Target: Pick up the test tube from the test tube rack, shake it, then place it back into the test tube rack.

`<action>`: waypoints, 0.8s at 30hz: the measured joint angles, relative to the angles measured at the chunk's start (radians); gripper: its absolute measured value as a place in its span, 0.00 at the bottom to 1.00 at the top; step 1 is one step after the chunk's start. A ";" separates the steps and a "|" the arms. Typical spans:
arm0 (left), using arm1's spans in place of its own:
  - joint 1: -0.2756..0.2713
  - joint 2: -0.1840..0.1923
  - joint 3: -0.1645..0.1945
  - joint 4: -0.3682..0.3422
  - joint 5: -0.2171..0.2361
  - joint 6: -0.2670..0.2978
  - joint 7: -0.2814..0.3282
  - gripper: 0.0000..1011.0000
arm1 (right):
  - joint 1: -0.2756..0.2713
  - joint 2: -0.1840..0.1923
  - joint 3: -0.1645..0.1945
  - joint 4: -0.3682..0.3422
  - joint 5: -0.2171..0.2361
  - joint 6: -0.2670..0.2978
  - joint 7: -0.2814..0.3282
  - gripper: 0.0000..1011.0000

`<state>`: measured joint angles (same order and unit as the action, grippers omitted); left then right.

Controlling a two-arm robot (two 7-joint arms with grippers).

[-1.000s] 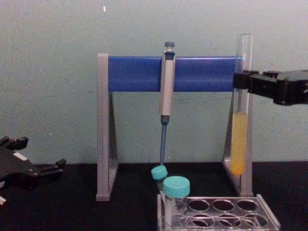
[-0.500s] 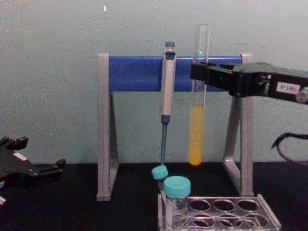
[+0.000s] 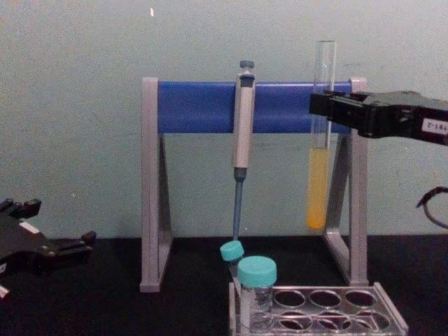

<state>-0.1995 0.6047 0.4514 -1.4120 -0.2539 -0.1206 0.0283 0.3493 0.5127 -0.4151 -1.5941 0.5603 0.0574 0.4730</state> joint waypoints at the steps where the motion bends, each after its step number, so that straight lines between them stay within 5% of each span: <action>1: 0.000 0.000 0.000 0.000 0.000 0.000 0.000 0.99 | -0.001 0.000 0.001 0.000 0.000 0.000 0.000 0.22; 24: 0.000 0.000 0.000 0.000 0.000 0.000 0.000 0.99 | 0.001 -0.010 0.011 0.001 -0.007 0.000 0.010 0.22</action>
<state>-0.1996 0.6047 0.4514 -1.4120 -0.2539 -0.1205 0.0283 0.3507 0.5032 -0.4038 -1.5927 0.5532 0.0576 0.4826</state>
